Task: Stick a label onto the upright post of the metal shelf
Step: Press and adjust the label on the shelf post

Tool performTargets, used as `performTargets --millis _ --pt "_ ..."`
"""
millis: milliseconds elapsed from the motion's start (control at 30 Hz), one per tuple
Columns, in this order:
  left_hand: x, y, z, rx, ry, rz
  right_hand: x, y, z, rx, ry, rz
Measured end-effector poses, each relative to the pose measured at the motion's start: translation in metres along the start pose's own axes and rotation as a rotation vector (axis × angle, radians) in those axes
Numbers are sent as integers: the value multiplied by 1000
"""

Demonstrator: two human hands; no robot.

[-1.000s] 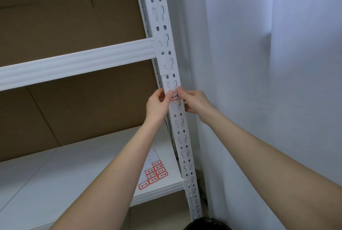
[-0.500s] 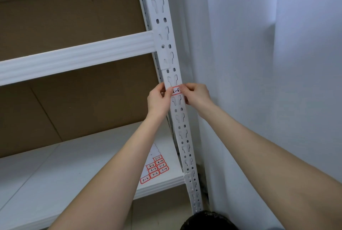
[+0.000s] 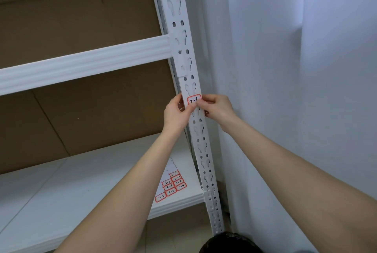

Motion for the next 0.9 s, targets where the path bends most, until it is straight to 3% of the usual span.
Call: performTargets --millis 200,367,700,900 --pt "-3 -2 1 19 -53 47 0 3 -11 80 148 87" --pt "-1 1 4 30 -9 3 -5 4 -9 20 122 26" --pt "4 -1 12 28 -71 85 -1 -1 -16 85 254 98" --pt "2 -1 8 14 -19 22 1 -5 -7 -21 122 51"
Point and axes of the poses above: each hand's wrist, its own y-axis away from the middle knuckle, its own x-axis out of the back of the hand, z = x × y, the point moved 8 cm from there along -y, towards the middle knuckle, and after that the axes turned 12 degrees about -y, right-handed, at the moved point
